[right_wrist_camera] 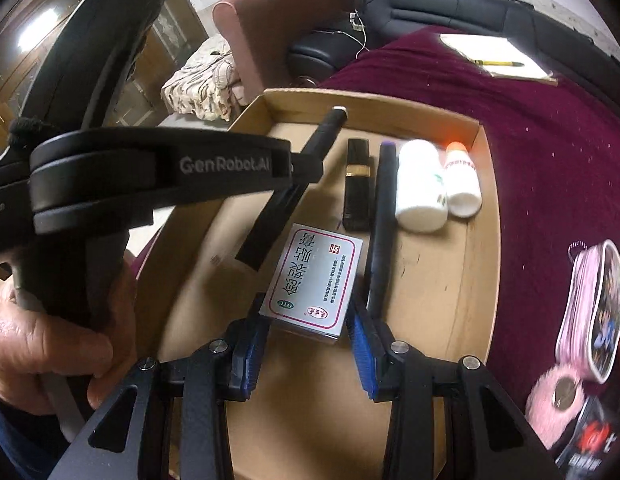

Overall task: Organize objects
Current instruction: 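Carry marker and card box into the cardboard tray and release them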

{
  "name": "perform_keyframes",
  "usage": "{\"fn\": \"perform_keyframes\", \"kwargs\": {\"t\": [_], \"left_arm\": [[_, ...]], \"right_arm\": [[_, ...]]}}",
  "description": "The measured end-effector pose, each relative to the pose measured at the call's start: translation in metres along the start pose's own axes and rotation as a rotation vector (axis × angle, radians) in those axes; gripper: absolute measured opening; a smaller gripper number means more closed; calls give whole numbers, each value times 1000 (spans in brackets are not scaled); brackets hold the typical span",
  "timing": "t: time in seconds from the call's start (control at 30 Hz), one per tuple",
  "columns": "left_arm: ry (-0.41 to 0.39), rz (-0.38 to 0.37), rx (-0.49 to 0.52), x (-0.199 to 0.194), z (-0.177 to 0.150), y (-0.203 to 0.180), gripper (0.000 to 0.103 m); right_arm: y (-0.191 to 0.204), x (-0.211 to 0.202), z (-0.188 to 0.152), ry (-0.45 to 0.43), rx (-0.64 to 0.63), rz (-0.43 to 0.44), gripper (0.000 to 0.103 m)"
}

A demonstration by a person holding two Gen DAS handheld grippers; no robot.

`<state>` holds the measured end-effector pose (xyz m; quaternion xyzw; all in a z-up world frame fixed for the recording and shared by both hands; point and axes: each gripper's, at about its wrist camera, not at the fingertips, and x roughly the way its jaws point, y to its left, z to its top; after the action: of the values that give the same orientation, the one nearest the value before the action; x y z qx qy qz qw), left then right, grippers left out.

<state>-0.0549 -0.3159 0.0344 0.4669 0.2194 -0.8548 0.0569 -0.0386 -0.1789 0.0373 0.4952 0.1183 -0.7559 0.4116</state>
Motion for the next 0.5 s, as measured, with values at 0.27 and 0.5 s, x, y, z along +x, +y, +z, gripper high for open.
{"fn": "perform_keyframes", "kwargs": {"t": [0.27,0.5], "left_arm": [[13,-19,22,11,3,-5,15],[9,-25,10,15,5,1,15]], "right_arm": [[-9,14,13,7,0,-6,44],[-15,16,17,6,22,-1,45]]}}
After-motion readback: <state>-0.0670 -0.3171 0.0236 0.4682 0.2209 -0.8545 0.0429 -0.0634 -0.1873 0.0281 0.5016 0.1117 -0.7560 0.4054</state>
